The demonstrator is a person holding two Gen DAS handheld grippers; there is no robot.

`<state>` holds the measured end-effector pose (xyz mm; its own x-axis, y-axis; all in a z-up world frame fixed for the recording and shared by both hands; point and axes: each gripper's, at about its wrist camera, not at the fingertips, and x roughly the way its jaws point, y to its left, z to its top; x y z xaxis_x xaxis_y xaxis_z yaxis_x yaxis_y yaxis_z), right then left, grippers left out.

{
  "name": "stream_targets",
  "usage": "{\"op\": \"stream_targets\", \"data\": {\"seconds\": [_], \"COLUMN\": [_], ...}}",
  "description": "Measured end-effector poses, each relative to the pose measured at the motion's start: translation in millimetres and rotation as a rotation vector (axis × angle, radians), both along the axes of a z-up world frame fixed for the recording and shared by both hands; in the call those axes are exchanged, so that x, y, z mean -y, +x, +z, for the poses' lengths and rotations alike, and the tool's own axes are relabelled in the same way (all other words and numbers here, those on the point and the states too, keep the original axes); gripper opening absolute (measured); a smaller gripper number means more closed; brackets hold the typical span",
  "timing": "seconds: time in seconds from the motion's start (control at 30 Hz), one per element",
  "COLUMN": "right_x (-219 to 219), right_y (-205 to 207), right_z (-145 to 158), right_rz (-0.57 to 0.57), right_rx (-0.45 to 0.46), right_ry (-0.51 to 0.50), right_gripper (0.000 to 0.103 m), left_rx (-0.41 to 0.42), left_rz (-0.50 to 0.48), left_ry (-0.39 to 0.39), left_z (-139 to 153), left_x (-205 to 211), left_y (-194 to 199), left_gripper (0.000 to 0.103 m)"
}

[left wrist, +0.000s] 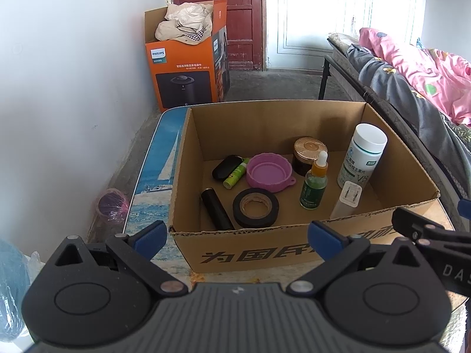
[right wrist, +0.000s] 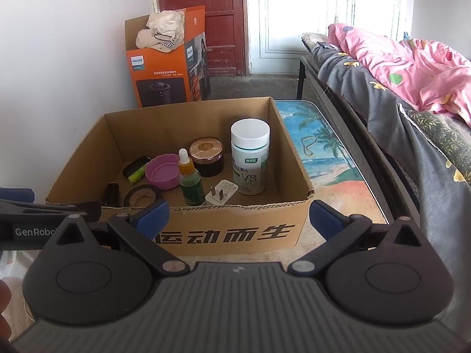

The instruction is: Organize rigid objects

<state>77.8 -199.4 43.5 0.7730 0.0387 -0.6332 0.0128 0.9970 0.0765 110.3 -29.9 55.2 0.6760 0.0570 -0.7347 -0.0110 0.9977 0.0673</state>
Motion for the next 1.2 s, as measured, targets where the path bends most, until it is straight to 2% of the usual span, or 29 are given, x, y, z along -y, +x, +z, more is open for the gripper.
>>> {"op": "stream_targets", "data": {"seconds": [1.2], "right_x": [-1.4], "right_y": [-5.3], "right_z": [3.6], "right_rz": [0.007], "right_rx": [0.007], "right_ry": [-0.011], "right_gripper": [0.102], "left_rx": [0.003], "left_rz": [0.017], "left_ry": [-0.005], "left_z": [3.4], "left_x": [-3.4], "left_y": [-7.7], "left_gripper": [0.101]}}
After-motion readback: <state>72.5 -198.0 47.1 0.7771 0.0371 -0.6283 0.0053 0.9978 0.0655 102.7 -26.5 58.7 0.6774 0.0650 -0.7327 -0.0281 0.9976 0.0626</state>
